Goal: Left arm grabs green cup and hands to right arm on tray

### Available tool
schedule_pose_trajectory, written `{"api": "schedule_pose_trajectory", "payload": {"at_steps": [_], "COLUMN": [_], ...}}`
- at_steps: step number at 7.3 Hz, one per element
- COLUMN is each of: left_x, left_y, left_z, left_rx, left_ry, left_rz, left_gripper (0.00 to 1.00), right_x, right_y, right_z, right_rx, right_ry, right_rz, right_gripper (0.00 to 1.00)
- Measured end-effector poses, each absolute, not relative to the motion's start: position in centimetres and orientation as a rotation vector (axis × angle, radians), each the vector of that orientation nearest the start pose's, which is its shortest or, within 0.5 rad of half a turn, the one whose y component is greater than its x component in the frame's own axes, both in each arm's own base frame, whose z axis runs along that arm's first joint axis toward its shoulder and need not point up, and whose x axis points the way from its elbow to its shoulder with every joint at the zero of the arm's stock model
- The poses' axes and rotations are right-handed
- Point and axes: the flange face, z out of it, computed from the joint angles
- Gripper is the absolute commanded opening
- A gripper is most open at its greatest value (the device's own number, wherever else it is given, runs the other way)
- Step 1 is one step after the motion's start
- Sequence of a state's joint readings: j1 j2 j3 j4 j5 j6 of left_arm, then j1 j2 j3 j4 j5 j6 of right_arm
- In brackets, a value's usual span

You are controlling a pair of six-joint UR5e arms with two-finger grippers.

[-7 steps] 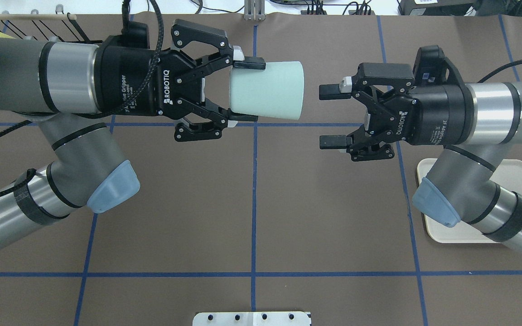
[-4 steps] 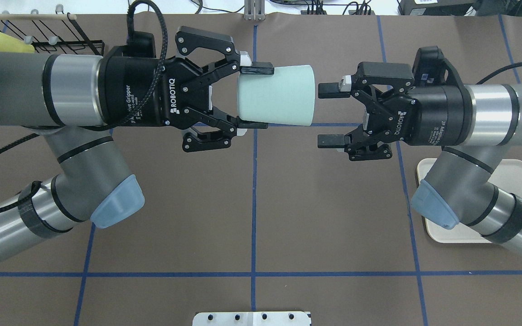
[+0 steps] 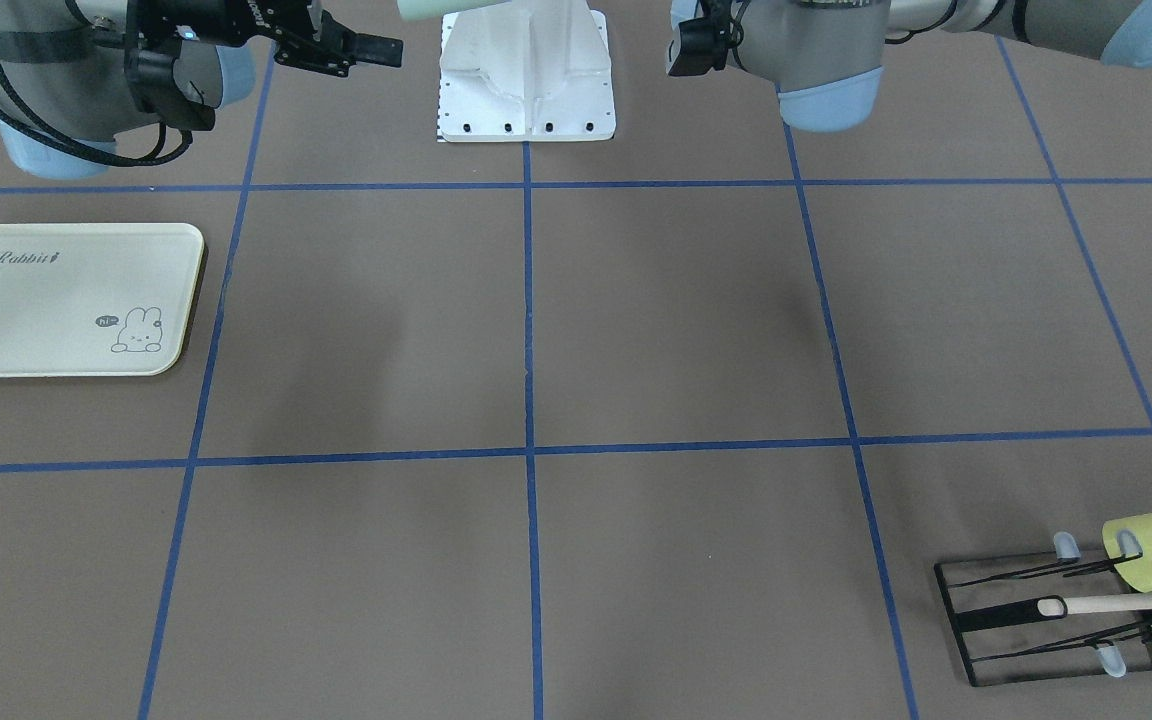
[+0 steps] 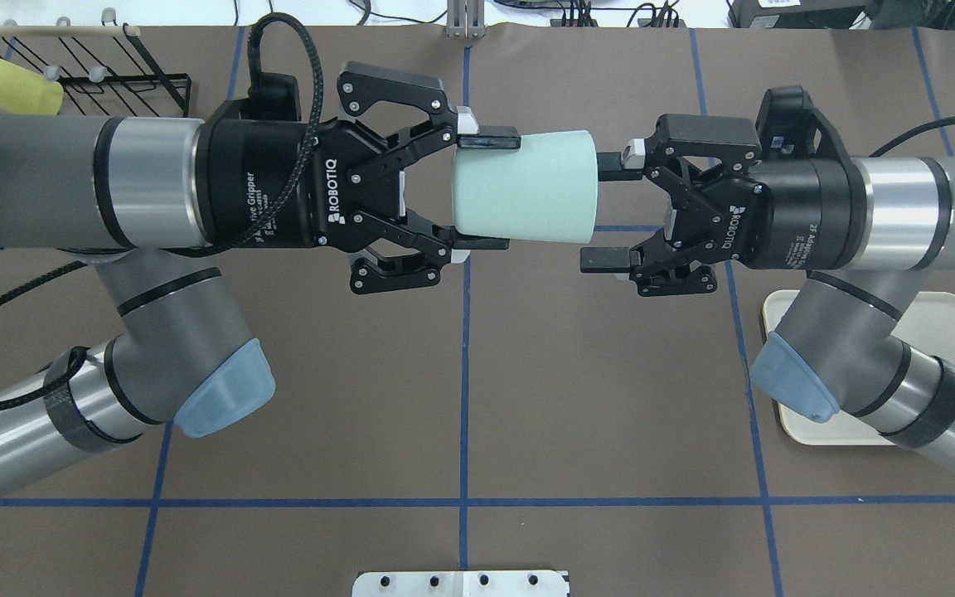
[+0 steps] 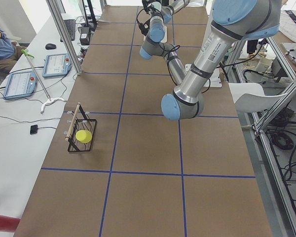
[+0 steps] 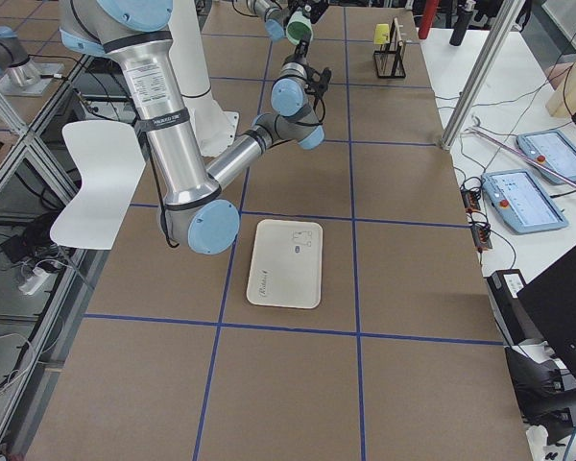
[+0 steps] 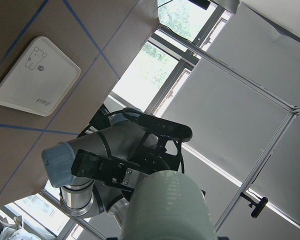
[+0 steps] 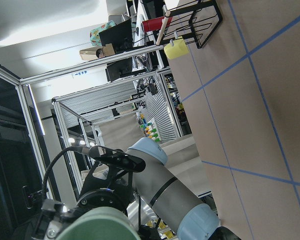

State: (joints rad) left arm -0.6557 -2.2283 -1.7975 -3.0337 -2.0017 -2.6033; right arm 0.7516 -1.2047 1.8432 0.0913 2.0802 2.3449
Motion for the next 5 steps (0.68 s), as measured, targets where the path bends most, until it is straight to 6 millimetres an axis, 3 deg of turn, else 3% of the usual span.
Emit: {"api": "schedule_pose_trajectory", "payload": {"at_steps": [2, 5], "left_x": [34.9, 35.12], "left_y": [-37.64, -37.56], "left_z": [5.96, 5.38], "left_rx": [-0.643, -0.645], "left_ry": [2.205, 2.213], "left_rz": [-0.395, -0.4], "left_gripper": [0.0, 0.0], "right_x": [-28.1, -27.77], "right_y": [-37.79, -37.37], "right_z": [19.4, 19.71], "right_rx": [-0.287, -0.3], "right_ry": [-2.197, -2.218], "right_rz": [0.257, 0.239], "right_gripper": [0.95, 0.8]}}
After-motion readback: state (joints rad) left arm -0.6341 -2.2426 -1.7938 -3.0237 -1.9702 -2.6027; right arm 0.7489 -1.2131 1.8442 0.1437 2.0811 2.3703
